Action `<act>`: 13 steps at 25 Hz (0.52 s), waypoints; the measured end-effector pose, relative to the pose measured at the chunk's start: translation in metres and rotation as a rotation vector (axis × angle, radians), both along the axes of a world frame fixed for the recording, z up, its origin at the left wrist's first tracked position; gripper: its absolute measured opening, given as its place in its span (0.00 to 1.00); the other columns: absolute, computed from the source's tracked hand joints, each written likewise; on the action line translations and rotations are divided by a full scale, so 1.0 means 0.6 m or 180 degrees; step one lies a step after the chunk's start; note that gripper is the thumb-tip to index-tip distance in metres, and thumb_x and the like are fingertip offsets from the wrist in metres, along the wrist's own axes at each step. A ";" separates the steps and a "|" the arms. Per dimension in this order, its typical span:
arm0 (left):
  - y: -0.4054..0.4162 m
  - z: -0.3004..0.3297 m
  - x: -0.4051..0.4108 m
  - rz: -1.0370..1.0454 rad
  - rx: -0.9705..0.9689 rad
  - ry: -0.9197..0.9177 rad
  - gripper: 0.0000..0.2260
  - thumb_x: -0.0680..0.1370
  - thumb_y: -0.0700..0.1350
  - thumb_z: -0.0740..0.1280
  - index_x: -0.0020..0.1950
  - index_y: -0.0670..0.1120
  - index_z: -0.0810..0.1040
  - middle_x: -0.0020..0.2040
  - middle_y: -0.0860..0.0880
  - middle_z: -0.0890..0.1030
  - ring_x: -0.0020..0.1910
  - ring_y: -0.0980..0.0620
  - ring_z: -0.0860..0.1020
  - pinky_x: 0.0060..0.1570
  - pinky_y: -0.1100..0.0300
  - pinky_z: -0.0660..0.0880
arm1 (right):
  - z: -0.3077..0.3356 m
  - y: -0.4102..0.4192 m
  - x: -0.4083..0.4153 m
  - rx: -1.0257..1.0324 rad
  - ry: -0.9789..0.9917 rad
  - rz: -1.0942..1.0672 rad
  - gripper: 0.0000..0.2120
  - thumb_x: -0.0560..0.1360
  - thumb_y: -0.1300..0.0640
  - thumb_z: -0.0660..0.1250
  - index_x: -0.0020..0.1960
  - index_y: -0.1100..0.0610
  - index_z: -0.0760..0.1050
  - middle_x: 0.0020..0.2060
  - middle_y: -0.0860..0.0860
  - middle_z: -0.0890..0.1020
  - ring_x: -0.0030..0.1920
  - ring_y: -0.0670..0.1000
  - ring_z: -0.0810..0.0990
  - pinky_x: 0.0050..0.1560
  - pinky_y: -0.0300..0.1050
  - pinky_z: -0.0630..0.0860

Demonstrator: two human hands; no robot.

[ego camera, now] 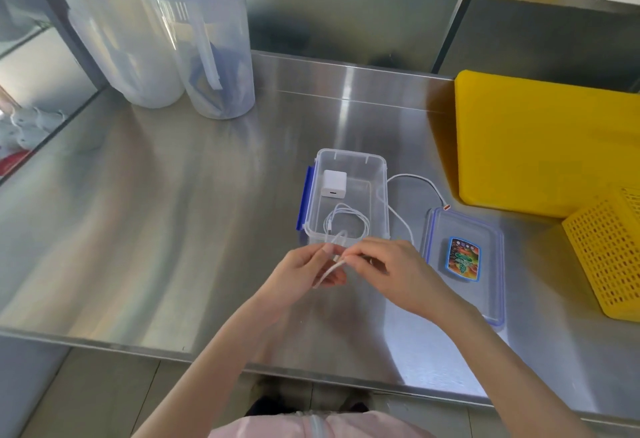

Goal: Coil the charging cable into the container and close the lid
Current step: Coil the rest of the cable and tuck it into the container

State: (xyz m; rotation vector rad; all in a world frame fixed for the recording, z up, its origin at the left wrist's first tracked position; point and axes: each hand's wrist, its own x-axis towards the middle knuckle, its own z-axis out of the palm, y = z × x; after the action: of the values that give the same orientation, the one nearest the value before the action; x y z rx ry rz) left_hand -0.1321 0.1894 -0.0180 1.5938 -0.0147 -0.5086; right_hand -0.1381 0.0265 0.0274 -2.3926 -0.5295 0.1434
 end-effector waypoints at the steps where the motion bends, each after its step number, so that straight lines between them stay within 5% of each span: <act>1: -0.002 0.004 -0.004 -0.0066 0.0025 0.0014 0.13 0.81 0.43 0.53 0.46 0.46 0.77 0.24 0.54 0.79 0.27 0.61 0.77 0.35 0.71 0.75 | 0.003 0.002 0.004 0.0051 -0.0050 -0.0122 0.09 0.76 0.53 0.62 0.48 0.55 0.80 0.38 0.49 0.81 0.37 0.48 0.76 0.39 0.36 0.70; 6: 0.001 0.023 -0.014 -0.0050 -0.0629 0.0332 0.16 0.81 0.45 0.51 0.39 0.43 0.73 0.20 0.58 0.61 0.19 0.60 0.59 0.23 0.70 0.60 | 0.001 -0.007 0.011 0.0532 0.0017 -0.0886 0.07 0.75 0.54 0.64 0.42 0.53 0.79 0.34 0.49 0.81 0.37 0.50 0.76 0.38 0.37 0.70; 10: 0.016 0.042 -0.007 0.0009 -0.2144 0.0830 0.12 0.76 0.48 0.60 0.34 0.47 0.74 0.23 0.56 0.55 0.20 0.58 0.53 0.20 0.69 0.56 | -0.006 -0.006 0.006 0.0871 0.0178 -0.1264 0.12 0.76 0.52 0.62 0.36 0.54 0.76 0.21 0.43 0.74 0.26 0.45 0.70 0.28 0.32 0.64; 13: 0.038 0.039 0.013 -0.0230 -0.3560 0.1113 0.10 0.76 0.46 0.61 0.42 0.43 0.78 0.25 0.52 0.58 0.22 0.55 0.57 0.24 0.65 0.60 | -0.018 -0.011 -0.001 0.0745 0.0251 -0.1348 0.17 0.78 0.50 0.56 0.33 0.53 0.72 0.19 0.44 0.71 0.24 0.44 0.67 0.27 0.32 0.63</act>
State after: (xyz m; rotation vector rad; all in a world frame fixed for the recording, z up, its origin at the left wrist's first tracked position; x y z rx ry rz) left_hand -0.1244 0.2122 0.0053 0.4059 -0.0782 -0.6647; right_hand -0.1385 0.0197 0.0167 -2.2026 0.0054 -0.0120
